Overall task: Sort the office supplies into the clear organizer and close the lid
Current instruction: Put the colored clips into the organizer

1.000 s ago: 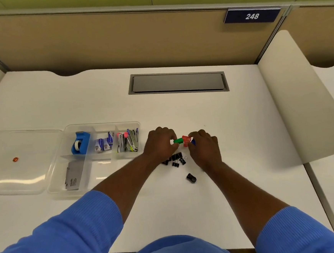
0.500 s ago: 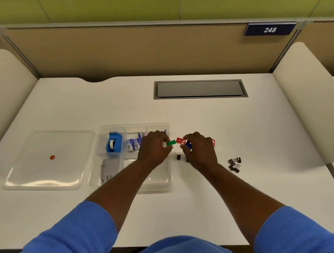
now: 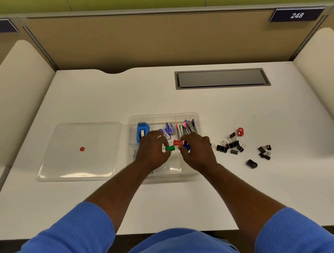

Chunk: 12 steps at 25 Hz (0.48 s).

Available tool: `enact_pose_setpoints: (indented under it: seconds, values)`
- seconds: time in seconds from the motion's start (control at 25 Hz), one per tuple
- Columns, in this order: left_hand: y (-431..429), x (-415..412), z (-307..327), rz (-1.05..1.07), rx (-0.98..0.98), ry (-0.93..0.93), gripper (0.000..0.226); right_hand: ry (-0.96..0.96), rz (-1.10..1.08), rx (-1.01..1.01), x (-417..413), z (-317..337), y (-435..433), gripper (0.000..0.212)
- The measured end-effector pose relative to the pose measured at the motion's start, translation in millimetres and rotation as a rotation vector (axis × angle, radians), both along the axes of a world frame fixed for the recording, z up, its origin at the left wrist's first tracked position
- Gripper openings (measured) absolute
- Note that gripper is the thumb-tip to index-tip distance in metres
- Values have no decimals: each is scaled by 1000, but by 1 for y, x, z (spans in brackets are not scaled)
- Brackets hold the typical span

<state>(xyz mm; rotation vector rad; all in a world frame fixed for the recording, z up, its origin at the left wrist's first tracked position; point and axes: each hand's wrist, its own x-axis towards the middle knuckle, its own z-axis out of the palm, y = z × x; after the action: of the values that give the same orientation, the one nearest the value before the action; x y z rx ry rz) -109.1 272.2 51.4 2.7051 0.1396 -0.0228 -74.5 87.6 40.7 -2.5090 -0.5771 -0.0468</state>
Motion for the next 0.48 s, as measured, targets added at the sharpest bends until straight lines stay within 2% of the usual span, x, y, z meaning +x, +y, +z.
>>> enact_pose_setpoints:
  seconds: [0.12, 0.48]
  values:
    - [9, -9, -5, -62, 28, 22, 25, 45, 13, -44, -11, -5, 8, 26]
    - [26, -15, -6, -88, -50, 20, 35, 89, 33, -106, -27, -4, 28, 39]
